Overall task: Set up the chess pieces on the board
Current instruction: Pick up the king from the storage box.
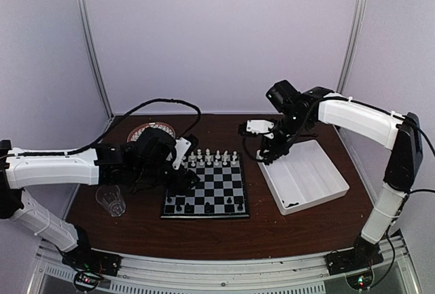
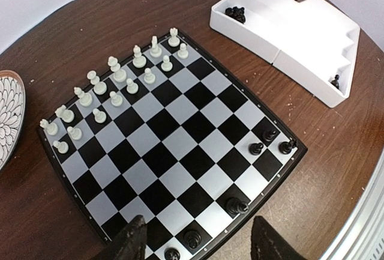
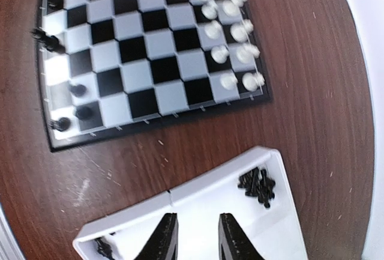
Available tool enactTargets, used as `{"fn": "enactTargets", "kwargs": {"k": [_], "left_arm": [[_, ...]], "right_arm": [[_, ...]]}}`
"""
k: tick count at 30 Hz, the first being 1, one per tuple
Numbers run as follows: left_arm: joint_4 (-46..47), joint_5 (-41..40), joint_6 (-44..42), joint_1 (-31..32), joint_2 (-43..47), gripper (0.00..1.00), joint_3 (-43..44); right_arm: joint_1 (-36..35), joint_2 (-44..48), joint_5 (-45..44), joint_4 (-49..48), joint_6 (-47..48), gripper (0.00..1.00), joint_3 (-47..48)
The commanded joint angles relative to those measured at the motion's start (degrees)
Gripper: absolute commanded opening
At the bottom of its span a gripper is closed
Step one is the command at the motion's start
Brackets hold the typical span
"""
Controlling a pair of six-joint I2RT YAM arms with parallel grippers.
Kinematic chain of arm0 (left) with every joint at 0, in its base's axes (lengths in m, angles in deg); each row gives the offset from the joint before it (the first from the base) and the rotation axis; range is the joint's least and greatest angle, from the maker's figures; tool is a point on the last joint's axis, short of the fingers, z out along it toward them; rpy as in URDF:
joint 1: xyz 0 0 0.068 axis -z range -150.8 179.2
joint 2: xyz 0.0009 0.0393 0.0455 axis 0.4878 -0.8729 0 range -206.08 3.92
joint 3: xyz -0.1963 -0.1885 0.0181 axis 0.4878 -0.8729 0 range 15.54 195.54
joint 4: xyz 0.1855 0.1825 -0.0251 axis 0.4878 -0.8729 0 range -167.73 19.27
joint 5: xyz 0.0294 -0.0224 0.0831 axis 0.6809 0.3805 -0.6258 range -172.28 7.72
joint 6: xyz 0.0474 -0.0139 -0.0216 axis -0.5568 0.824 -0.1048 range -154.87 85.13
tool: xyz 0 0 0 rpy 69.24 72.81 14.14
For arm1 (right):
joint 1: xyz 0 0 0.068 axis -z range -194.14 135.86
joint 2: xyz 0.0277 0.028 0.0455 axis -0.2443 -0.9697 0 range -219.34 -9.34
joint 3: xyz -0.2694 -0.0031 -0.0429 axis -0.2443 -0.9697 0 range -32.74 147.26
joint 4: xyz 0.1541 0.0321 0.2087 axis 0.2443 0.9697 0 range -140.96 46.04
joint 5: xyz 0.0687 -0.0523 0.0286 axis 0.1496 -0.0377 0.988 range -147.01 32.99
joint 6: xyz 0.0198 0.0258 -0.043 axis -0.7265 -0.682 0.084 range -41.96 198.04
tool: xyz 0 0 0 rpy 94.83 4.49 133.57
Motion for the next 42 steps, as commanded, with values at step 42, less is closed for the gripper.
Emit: {"fn": "enactTargets", "kwargs": {"k": [42], "left_arm": [[1.05,3.43,1.21,-0.76,-3.72,0.61,4.42]], "right_arm": [[13.33,-27.47,-5.30,2.72,1.70,0.23,9.34]]}}
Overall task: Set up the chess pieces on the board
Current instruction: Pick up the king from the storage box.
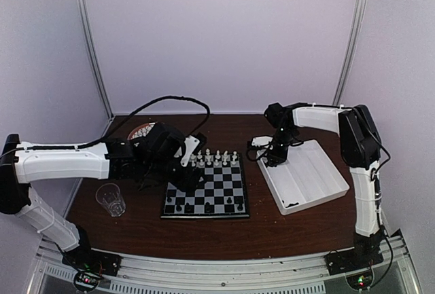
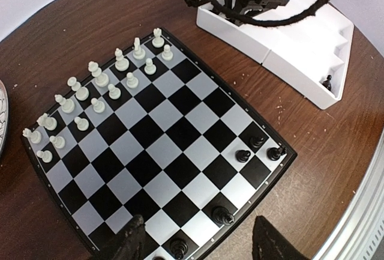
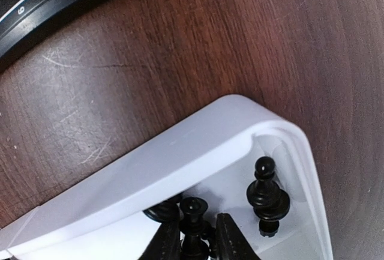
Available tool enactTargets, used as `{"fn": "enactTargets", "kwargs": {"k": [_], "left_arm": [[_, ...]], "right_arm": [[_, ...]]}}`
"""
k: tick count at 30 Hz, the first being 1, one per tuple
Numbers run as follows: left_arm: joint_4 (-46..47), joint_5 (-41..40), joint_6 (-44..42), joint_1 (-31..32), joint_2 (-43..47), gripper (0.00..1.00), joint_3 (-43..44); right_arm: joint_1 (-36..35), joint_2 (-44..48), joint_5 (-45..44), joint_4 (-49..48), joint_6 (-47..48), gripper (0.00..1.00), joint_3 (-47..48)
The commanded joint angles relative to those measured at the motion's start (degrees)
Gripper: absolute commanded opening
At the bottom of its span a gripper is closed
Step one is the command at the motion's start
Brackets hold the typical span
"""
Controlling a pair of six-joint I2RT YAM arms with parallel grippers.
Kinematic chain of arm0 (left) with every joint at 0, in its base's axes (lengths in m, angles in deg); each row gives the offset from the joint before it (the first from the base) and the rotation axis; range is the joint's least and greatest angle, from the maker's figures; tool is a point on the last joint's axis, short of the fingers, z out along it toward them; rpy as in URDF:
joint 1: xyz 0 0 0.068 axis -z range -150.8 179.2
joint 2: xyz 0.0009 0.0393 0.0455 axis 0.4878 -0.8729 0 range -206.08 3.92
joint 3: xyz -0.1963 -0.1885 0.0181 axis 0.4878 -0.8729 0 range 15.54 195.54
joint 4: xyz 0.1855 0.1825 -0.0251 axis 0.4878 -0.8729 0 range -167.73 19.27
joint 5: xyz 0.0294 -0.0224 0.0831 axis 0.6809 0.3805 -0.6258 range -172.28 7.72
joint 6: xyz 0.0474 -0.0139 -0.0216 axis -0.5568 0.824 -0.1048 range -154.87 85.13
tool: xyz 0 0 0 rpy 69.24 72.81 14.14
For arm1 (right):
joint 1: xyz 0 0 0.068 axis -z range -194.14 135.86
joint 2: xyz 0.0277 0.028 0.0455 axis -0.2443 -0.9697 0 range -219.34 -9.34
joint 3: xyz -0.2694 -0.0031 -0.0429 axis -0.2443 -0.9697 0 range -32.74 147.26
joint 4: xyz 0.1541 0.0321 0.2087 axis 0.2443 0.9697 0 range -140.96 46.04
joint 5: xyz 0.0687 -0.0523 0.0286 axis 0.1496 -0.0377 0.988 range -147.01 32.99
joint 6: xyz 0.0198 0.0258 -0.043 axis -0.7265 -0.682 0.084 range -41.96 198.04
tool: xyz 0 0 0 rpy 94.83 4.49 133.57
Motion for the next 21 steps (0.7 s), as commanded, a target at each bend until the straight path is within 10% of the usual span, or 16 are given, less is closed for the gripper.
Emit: {"fn": "enactTargets", "kwargs": {"k": [1,21], "left_arm": [[2.68,0.24,0.73,-0.39,1.90,0.61,-1.05],[12.63,10.80,5.12,-0.34,-6.29,0.61,5.28]], "right_arm": [[0.14,0.13,-0.15,2.83,-1.04,0.20,-0.68],[1.04,30.58,25.45,4.55,-5.37,0.11,-17.96]]}}
